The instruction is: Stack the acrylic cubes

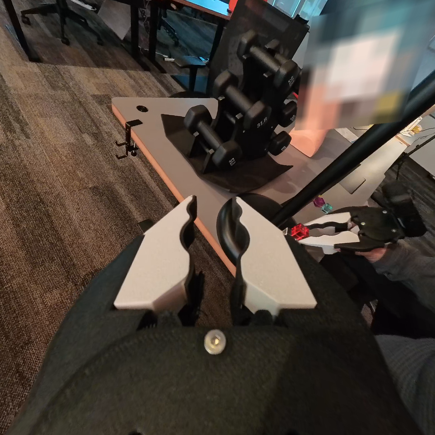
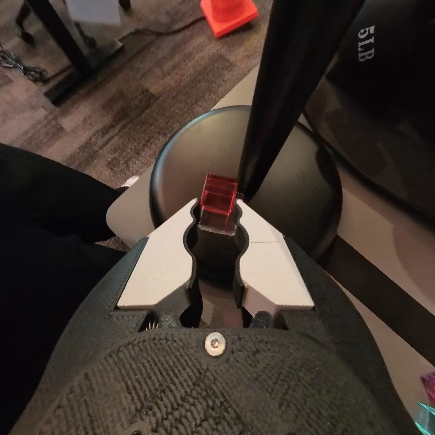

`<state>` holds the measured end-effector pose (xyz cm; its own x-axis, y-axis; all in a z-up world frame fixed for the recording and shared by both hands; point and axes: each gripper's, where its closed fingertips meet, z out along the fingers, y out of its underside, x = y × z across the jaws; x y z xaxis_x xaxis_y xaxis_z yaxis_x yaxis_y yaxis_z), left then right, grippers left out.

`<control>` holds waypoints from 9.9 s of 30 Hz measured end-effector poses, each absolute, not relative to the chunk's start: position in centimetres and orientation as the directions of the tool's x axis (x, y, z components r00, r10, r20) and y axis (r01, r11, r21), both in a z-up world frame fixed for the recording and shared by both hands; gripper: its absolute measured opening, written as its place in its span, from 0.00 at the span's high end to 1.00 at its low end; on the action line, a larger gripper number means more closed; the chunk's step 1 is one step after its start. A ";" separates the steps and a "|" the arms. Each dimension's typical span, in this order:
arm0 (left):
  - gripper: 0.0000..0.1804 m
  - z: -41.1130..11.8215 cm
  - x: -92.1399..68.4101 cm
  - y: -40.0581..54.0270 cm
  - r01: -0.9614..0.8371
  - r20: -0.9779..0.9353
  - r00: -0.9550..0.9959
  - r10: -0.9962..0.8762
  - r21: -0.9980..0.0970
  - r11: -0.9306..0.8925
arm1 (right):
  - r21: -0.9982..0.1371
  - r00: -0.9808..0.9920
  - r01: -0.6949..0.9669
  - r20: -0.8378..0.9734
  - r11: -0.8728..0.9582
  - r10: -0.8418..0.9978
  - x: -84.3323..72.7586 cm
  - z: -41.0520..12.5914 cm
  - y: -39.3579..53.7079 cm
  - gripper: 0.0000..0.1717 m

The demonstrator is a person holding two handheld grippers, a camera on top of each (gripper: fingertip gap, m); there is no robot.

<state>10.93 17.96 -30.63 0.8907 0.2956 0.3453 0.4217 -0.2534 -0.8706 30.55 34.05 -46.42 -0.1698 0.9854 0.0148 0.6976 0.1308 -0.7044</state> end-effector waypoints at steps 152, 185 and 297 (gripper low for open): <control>0.84 -32.5 10.9 17.3 0.438 0.337 0.891 0.305 -0.815 -0.380 | -0.633 0.693 0.533 -0.053 -0.561 0.719 40.7 -51.9 61.8 0.86; 0.84 -33.3 10.3 16.3 0.495 0.407 0.859 0.309 -0.813 -0.306 | -0.732 0.095 0.669 -0.088 -0.129 0.992 30.8 -37.8 35.1 0.67; 0.85 -42.9 33.6 -0.2 0.709 0.506 0.403 0.762 -0.700 0.091 | -0.802 0.789 0.381 0.023 -0.460 0.615 43.4 -51.3 64.0 0.62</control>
<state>33.55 -0.17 -42.89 0.4027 0.7625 0.5064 0.7086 0.0906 -0.6998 43.43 64.04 -51.33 0.7885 0.6146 0.0225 0.3813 -0.4598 -0.8020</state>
